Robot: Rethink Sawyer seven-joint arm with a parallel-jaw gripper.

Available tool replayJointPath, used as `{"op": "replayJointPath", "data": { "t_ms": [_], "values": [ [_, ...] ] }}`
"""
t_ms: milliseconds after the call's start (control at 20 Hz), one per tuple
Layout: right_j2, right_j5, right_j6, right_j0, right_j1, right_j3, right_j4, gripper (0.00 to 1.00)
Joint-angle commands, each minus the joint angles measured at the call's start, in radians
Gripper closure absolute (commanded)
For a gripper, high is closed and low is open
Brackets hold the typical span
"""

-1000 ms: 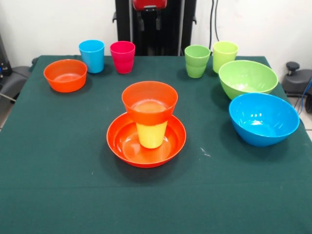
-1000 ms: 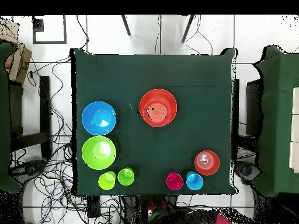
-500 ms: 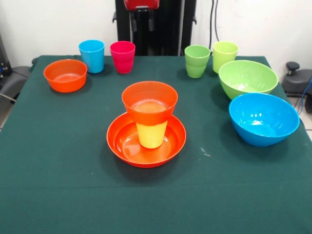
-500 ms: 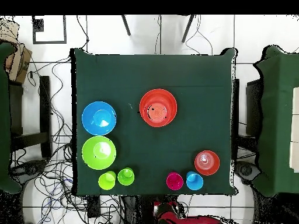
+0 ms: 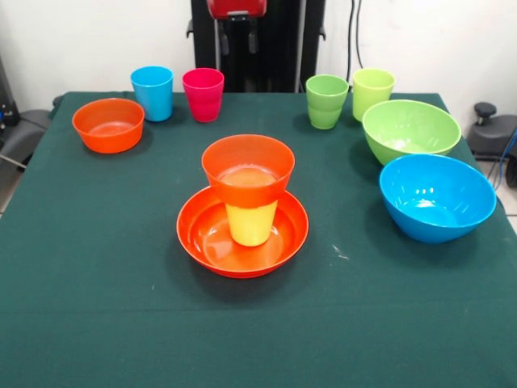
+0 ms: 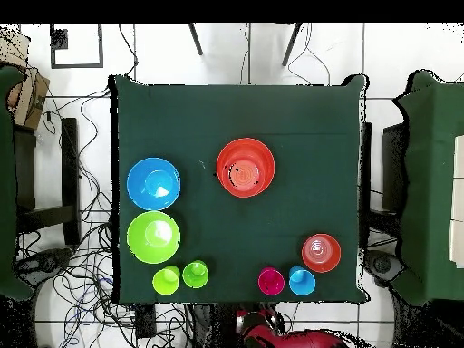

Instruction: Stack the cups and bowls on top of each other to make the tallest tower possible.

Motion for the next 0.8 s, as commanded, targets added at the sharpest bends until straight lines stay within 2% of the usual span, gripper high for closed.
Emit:
{"op": "replayJointPath", "data": {
  "t_ms": [50, 450, 800],
  "values": [
    [0.121, 0.056, 0.068, 0.043, 0.02, -0.141, 0.024, 0.0],
    [0.137, 0.07, 0.061, 0.025, 0.025, -0.168, 0.017, 0.0],
    [0.208, 0.139, 0.033, -0.044, -0.016, -0.156, 0.011, 0.0]
  ]
}}
